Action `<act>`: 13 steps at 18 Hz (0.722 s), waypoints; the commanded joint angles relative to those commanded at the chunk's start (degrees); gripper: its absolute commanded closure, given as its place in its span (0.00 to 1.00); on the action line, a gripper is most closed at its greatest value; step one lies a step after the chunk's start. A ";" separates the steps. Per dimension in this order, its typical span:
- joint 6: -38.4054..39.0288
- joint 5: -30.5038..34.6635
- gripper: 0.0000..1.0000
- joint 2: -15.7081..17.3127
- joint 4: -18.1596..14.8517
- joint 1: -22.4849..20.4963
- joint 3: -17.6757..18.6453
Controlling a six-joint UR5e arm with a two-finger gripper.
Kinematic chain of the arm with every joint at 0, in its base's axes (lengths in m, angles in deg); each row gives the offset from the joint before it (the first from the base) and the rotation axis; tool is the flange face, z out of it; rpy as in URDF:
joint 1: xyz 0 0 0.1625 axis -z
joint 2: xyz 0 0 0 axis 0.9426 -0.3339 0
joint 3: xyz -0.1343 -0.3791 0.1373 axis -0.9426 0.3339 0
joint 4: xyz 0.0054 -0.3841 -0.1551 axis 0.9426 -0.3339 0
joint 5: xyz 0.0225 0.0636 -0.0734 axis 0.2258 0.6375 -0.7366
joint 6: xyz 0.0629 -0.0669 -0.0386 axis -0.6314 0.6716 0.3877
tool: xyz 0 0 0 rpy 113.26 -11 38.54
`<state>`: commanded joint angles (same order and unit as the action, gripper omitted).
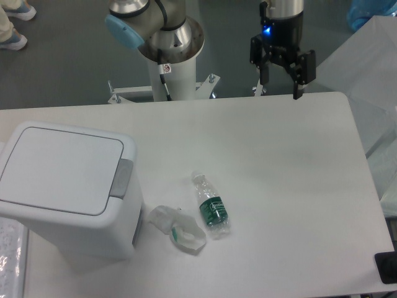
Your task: Open the trash can
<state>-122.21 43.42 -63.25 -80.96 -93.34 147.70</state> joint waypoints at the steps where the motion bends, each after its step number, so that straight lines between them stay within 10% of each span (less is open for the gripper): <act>1: 0.09 0.00 0.00 0.00 0.09 0.00 0.00; 13: 13.76 -1.05 0.00 -2.02 -0.17 4.56 -2.72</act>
<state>-108.45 42.37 -65.26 -81.14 -88.78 144.98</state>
